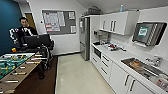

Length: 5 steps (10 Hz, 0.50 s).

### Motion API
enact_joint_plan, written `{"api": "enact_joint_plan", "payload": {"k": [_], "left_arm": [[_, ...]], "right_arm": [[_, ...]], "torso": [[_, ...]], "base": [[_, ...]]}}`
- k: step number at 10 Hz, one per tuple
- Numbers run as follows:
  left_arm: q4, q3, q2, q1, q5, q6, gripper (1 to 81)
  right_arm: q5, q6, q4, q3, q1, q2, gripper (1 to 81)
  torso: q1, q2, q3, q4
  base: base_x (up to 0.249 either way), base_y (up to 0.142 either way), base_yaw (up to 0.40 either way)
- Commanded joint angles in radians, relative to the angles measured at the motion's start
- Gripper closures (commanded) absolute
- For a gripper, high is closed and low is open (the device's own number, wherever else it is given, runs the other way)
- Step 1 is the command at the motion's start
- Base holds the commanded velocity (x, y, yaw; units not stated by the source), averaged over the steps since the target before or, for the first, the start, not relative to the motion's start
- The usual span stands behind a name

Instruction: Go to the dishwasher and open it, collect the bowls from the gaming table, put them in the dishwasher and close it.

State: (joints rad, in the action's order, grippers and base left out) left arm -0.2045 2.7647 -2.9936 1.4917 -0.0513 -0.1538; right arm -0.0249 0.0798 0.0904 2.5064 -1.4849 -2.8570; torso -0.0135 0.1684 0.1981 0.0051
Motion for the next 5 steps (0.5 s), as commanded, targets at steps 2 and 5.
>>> {"api": "enact_joint_plan", "payload": {"k": [2,5], "left_arm": [[0.005,-0.053,0.042,-0.038,0.041,-0.001,1.0],[0.007,-0.056,0.045,-0.037,0.033,-0.001,1.0]], "right_arm": [[-0.047,0.008,-0.002,-0.015,0.050,0.016,1.0],[-0.047,0.002,0.002,-0.097,0.047,0.057,1.0]], "torso": [[0.000,0.000,0.000,0.000],[0.000,0.000,0.000,0.000]], "base": [[0.000,0.000,0.373],[0.000,0.000,0.373]]}}
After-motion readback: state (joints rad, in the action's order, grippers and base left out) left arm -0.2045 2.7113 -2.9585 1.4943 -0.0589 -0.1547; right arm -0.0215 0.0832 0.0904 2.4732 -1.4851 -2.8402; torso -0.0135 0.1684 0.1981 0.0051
